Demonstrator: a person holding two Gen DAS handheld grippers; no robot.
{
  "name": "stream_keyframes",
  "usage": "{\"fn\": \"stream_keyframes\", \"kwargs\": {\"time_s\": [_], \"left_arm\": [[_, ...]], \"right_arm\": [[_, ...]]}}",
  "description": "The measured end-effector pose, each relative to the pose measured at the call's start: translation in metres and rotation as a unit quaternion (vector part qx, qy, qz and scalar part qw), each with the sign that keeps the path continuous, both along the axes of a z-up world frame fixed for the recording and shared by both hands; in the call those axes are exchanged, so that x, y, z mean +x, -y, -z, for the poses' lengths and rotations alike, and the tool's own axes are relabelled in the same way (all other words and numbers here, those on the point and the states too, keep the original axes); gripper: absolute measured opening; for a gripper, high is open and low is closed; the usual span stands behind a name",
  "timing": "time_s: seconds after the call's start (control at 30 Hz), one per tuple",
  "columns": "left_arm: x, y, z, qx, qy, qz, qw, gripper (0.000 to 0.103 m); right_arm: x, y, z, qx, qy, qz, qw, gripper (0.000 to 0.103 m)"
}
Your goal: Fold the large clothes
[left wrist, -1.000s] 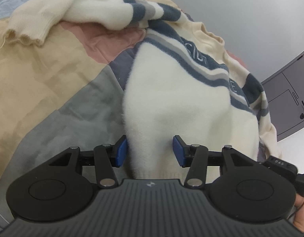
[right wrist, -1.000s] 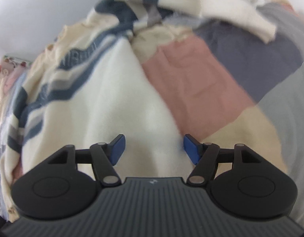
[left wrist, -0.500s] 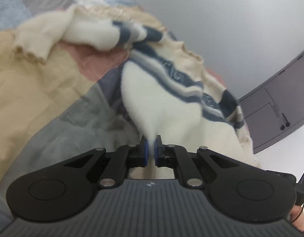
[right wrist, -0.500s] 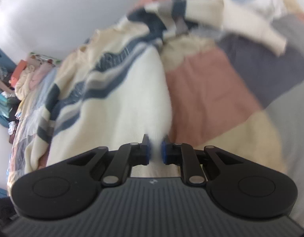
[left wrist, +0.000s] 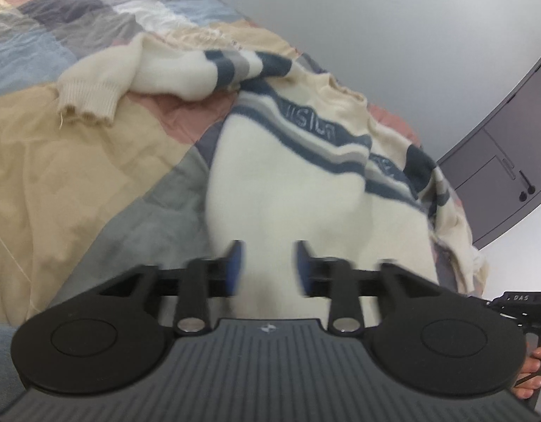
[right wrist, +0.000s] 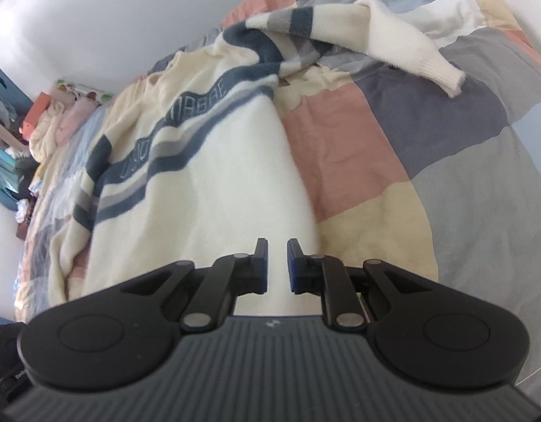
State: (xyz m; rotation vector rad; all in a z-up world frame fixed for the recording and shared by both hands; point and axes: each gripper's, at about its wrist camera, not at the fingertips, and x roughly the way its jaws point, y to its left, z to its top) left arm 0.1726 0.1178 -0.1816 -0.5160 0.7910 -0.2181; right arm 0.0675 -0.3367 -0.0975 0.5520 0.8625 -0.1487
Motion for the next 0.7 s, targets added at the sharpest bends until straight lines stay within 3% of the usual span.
{"fn": "stream_keyframes", "kwargs": {"time_s": [0.2, 0.4, 0.57, 0.67, 0.7], "left_arm": [[0.000, 0.017, -0.031, 0.049, 0.058, 0.010, 0.9971, 0.052], [0.035, 0.049, -0.050, 0.090, 0.095, 0.038, 0.9907, 0.052], [0.082, 0.079, -0.039, 0.127, 0.109, 0.061, 0.9840, 0.052], [0.104, 0.093, -0.021, 0.174, 0.115, 0.059, 0.9761, 0.052], [0.111, 0.094, -0.013, 0.176, 0.111, 0.060, 0.9762, 0.052]], "right_arm": [[0.009, -0.008, -0.008, -0.020, 0.032, -0.018, 0.999, 0.016], [0.039, -0.042, -0.021, -0.060, 0.091, -0.064, 0.992, 0.016], [0.071, -0.073, -0.015, -0.090, 0.109, -0.104, 0.984, 0.017], [0.089, -0.085, 0.002, -0.081, 0.101, -0.144, 0.981, 0.017], [0.093, -0.089, 0.008, -0.079, 0.097, -0.154, 0.980, 0.033]]}}
